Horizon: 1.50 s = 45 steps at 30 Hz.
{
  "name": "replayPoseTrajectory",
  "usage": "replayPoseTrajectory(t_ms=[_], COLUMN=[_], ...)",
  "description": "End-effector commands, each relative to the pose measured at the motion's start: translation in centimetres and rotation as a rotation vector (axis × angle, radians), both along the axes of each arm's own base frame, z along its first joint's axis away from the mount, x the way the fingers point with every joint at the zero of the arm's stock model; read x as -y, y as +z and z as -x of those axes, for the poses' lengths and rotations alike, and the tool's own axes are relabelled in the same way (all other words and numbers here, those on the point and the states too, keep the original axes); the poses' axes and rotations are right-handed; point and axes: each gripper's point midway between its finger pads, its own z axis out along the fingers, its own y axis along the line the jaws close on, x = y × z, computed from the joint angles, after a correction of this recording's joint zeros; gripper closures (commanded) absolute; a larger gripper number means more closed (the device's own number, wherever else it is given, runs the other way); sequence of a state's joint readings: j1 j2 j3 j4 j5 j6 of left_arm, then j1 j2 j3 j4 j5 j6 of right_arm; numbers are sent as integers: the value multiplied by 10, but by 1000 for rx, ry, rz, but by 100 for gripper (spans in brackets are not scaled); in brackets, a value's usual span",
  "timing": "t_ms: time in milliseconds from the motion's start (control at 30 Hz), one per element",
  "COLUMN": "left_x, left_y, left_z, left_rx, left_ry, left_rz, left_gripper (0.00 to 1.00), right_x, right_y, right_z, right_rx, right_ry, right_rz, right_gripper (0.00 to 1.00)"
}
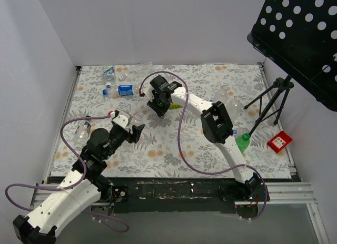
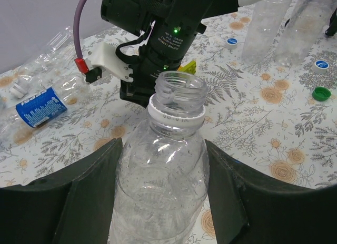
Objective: Unscrew the bottle caps
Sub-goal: Place the bottle cap at the center of the board.
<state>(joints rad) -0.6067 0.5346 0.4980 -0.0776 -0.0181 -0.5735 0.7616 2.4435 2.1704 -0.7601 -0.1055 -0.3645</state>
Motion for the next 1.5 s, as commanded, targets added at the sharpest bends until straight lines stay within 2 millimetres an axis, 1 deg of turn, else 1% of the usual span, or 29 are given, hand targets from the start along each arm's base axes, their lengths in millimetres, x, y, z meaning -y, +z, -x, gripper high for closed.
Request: replayPoseTrajectory(t_ms=[0, 67, 100, 167, 233, 333, 433, 467, 500, 600, 633, 733, 800, 867, 967, 1067, 1100, 1133, 1200, 1233, 1267, 1333, 1400, 1467], left_x=[0, 2, 2, 2, 6, 7, 8, 9, 10, 17, 21, 38, 50, 60, 71, 79, 81, 83, 88, 90, 92, 95, 96, 98], left_y=[6, 6, 6, 6, 7, 7, 10, 12, 14, 20, 23, 29, 33, 31, 30, 30, 28, 26, 20, 24, 23, 22, 25, 26], left_z=[1, 2, 2, 2, 5, 7, 11, 13, 15, 25, 29, 43, 55, 65, 77, 88, 89, 91, 94, 94, 94, 93, 91, 89], left_rx=[21, 21, 19, 19, 21, 17, 23, 25, 30, 40, 39, 29, 13, -6, -24, -52, -70, -91, -136, -130, -137, -149, -142, -151], left_ry=[-8, -14, -17, -17, -48, -55, -69, -78, -88, -151, -181, -298, -396, -479, -584, -673, -689, -704, -734, -748, -756, -762, -761, -754], left_rz=[8, 11, 11, 11, 16, 22, 35, 45, 57, 89, 101, 138, 155, 148, 134, 130, 129, 131, 137, 153, 164, 185, 204, 223], left_gripper=[100, 100, 100, 100, 100, 100, 100, 100, 100, 100, 100, 100, 100, 100, 100, 100, 100, 100, 100, 100, 100, 100, 100, 100], right_x=[-13, -13, -13, -12, -9, -6, -3, -2, 0, 8, 9, 18, 24, 31, 42, 56, 59, 61, 63, 62, 61, 59, 56, 54], right_y=[61, 80, 89, 99, 102, 101, 112, 119, 125, 156, 171, 203, 219, 227, 232, 236, 239, 249, 257, 260, 262, 265, 269, 268], right_z=[0, 3, 4, 8, 11, 16, 24, 30, 37, 66, 80, 125, 152, 171, 194, 219, 227, 236, 247, 251, 254, 256, 257, 260], right_rx=[62, 77, 91, 98, 95, 85, 78, 78, 72, 78, 83, 81, 89, 96, 88, 86, 84, 94, 72, 56, 45, 20, 2, -29], right_ry=[31, 42, 46, 55, 61, 68, 98, 121, 147, 270, 334, 528, 653, 735, 821, 902, 923, 946, 968, 975, 980, 979, 979, 975], right_rz=[-104, -134, -145, -159, -159, -153, -163, -175, -185, -252, -291, -402, -472, -515, -550, -594, -619, -657, -710, -735, -754, -781, -800, -814], right_gripper=[61, 55, 55, 50, 50, 49, 49, 49, 49, 48, 48, 47, 45, 43, 39, 39, 39, 38, 38, 38, 39, 39, 39, 39])
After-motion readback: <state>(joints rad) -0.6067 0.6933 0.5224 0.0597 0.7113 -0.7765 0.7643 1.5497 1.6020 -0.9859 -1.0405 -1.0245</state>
